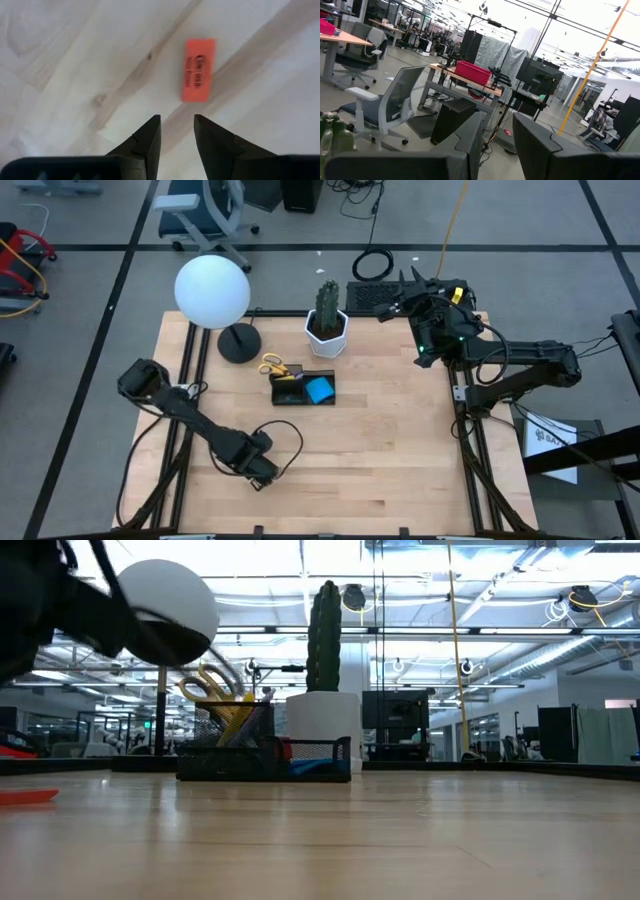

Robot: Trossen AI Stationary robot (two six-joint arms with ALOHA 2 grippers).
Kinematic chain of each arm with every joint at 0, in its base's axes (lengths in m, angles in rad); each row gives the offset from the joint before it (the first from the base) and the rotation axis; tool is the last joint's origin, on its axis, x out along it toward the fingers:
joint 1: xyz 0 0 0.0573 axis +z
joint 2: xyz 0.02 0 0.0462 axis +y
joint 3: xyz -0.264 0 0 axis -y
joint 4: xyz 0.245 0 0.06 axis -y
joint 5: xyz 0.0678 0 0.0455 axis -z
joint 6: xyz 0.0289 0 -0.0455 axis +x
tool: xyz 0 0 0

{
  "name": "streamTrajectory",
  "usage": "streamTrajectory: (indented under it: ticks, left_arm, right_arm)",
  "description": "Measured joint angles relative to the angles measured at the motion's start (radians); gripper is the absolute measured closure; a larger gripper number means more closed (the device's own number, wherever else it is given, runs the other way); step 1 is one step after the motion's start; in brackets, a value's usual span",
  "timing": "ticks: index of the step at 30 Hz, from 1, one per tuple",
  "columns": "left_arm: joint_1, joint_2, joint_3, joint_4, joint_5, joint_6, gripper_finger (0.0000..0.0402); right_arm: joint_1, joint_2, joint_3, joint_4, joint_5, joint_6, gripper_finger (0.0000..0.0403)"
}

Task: Pick and place office supplies into organizer
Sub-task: Put the eraser into the desk organizer

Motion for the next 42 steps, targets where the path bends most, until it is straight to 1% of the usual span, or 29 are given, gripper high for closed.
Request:
streamTrajectory:
  ticks: [6,8,11,15,19,23,26,31,35,38,42]
  left_arm:
    - [-0.024,-0.089,0.001,0.007,-0.125,-0.030,0.0274]
    - [-0.028,-0.100,0.001,0.010,-0.140,-0.031,0.0264]
    - [-0.028,-0.104,0.001,0.019,-0.140,-0.029,0.0235]
    - [-0.028,-0.104,0.001,0.042,-0.123,0.029,0.0184]
    - [-0.025,-0.104,0.001,0.072,-0.167,0.032,0.0137]
    - [-0.025,-0.104,0.001,0.098,-0.171,0.047,0.0108]
    - [-0.025,-0.104,0.001,0.127,-0.177,0.076,0.0097]
    - [-0.026,-0.104,0.001,0.132,-0.180,0.078,0.0096]
    - [-0.026,-0.104,0.001,0.132,-0.180,0.077,0.0108]
    - [-0.026,-0.104,0.001,0.131,-0.180,0.077,0.0128]
    - [-0.021,-0.104,0.001,0.131,-0.181,0.096,0.0172]
  right_arm:
    - [0.000,0.000,0.000,0.000,0.000,0.000,0.0303]
    - [0.000,0.000,0.000,0.000,0.000,0.000,0.0303]
    - [0.000,0.000,0.000,0.000,0.000,0.000,0.0303]
    - [0.000,0.000,0.000,0.000,0.000,0.000,0.0303]
    - [0.000,0.000,0.000,0.000,0.000,0.000,0.0303]
    - [0.000,0.000,0.000,0.000,0.000,0.000,0.0303]
    - [0.000,0.000,0.000,0.000,0.000,0.000,0.0303]
    - [0.000,0.000,0.000,0.000,0.000,0.000,0.0303]
    - [0.000,0.000,0.000,0.000,0.000,0.000,0.0303]
    - [0.000,0.000,0.000,0.000,0.000,0.000,0.0303]
    - [0.000,0.000,0.000,0.000,0.000,0.000,0.0303]
